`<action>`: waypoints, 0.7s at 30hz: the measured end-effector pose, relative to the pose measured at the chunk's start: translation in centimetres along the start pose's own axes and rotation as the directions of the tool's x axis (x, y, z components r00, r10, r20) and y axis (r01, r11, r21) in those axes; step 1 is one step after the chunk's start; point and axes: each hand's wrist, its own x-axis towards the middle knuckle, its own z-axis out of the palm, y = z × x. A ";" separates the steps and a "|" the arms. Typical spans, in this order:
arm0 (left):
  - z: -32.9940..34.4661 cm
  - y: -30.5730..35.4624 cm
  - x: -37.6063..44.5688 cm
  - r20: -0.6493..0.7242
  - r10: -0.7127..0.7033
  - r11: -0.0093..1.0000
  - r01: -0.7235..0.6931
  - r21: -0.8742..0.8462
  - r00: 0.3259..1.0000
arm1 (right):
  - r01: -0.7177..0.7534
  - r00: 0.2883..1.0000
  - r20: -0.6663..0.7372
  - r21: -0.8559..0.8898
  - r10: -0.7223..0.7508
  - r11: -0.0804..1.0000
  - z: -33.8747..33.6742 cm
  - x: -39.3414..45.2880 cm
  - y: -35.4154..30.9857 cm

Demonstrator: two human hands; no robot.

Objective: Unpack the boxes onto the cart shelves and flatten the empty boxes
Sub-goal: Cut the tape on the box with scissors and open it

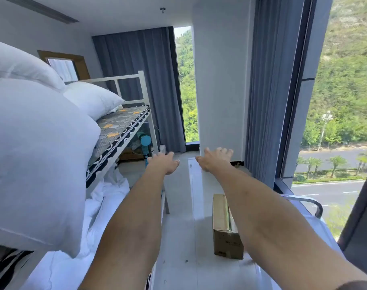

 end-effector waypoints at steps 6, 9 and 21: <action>0.4 -1.3 7.1 0.036 -0.058 0.998 0.057 0.025 0.998 | 0.037 0.997 0.064 0.006 -0.037 0.999 1.6 7.0 -3.2; 1.1 -1.7 11.5 0.066 -0.044 0.998 0.042 0.044 0.997 | 0.052 0.995 0.081 -0.019 -0.051 0.998 2.8 10.9 -5.2; 3.0 -4.2 30.9 0.107 -0.027 0.999 0.030 -0.021 0.994 | -0.030 0.998 0.060 -0.001 0.030 1.000 5.6 29.4 -10.9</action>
